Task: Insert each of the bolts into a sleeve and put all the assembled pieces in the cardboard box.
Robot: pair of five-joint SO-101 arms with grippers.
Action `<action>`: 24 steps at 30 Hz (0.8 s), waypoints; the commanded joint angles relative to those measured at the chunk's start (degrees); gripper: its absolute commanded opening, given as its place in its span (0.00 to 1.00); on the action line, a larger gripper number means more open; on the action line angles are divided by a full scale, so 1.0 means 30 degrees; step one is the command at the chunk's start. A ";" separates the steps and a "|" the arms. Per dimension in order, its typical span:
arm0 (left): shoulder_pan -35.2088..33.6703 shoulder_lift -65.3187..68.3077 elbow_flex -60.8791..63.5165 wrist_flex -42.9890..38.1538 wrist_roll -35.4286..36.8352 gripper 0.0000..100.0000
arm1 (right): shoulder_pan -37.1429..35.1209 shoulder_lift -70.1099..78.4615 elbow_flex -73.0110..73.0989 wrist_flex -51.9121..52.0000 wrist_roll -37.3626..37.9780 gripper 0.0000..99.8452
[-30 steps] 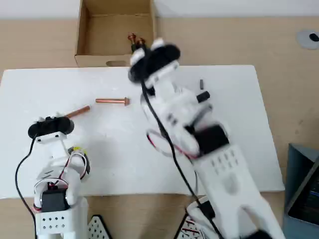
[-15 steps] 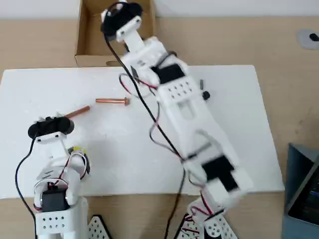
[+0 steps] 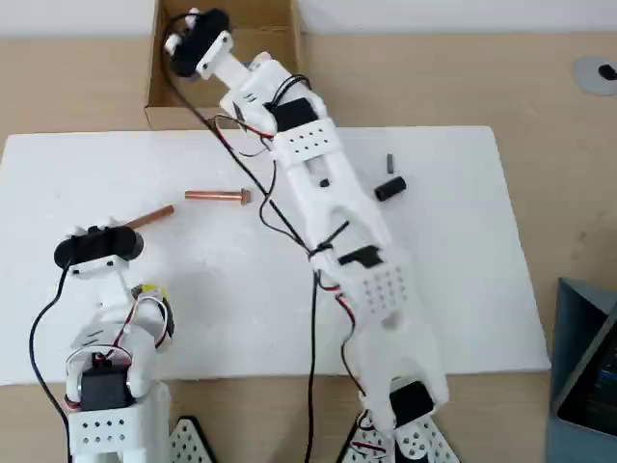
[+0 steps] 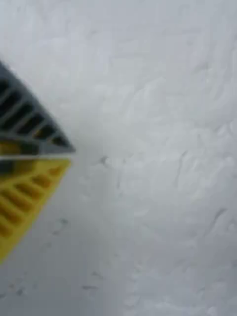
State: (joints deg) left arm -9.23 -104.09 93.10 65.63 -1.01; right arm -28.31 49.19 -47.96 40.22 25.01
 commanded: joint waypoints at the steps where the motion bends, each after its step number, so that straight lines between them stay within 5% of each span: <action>1: 0.0000 -0.0132 -0.0117 -0.0059 -0.0059 0.00 | 0.0308 0.1861 -0.4322 -0.0674 0.1817 0.01; 10: 0.0000 -0.0132 -0.0117 0.0000 -0.0059 0.00 | 0.0278 0.6696 -1.0799 0.0821 0.4513 0.01; 16: 0.0000 -0.0132 -0.0117 0.0029 -0.0059 0.00 | 0.0249 0.7897 -1.3231 0.2725 0.4513 0.16; 24: 0.0000 -0.0132 -0.0117 0.0029 -0.0059 0.00 | 0.0308 0.8161 -1.4286 0.3516 0.4484 0.16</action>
State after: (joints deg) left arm -9.23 -104.09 93.10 65.63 -1.01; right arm -28.31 74.42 -87.34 50.51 38.02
